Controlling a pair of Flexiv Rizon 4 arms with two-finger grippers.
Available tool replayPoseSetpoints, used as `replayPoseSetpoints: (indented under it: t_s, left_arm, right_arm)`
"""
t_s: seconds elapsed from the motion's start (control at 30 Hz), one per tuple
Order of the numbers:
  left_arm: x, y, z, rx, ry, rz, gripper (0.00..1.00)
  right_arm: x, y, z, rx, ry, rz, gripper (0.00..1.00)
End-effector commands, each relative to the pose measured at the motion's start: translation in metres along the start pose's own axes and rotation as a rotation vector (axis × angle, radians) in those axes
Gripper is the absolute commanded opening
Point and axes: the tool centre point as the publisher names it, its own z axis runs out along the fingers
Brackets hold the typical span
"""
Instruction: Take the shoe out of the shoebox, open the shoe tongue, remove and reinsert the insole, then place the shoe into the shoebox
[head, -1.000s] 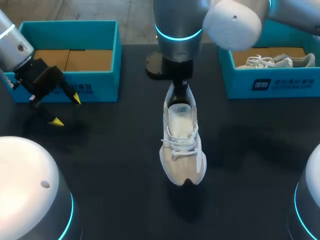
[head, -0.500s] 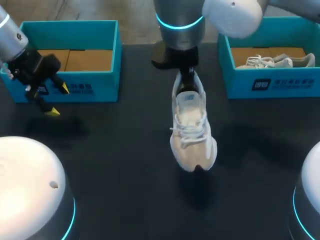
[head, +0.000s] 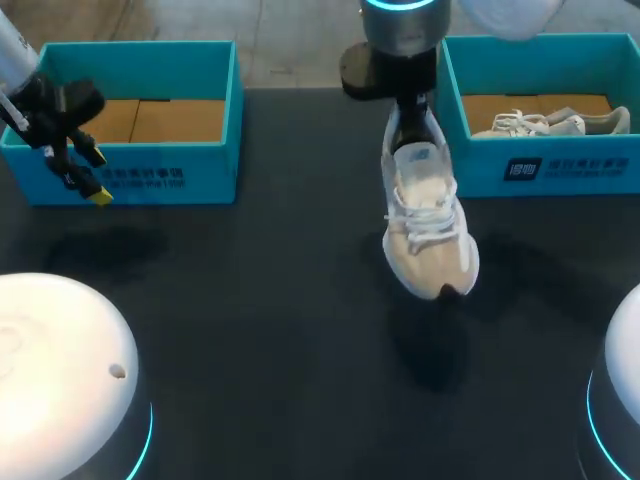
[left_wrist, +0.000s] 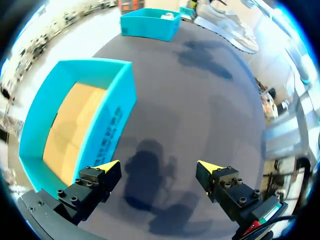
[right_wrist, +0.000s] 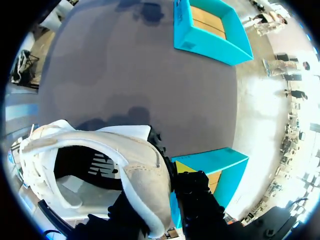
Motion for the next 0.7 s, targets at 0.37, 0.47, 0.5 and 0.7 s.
replayPoseSetpoints:
  t_s: [0.37, 0.47, 0.5, 0.7]
  left_arm:
    - [-0.0033, 0.0048, -0.0156, -0.01, -0.067, -0.023, 1.0]
    - [-0.0033, 0.0048, -0.0156, -0.01, -0.067, -0.023, 1.0]
    - [-0.0033, 0.0048, -0.0156, -0.01, -0.067, -0.023, 1.0]
    - [-0.0032, 0.0019, -0.0162, -0.008, -0.068, -0.077, 1.0]
  right_arm:
    - [-0.0232, -0.0205, -0.007, 0.027, 0.063, 0.048, 0.0]
    - [-0.0232, -0.0205, -0.007, 0.027, 0.063, 0.048, 0.0]
    - [-0.0232, -0.0205, -0.007, 0.027, 0.063, 0.048, 0.0]
    - [-0.0232, -0.0205, -0.007, 0.027, 0.063, 0.048, 0.0]
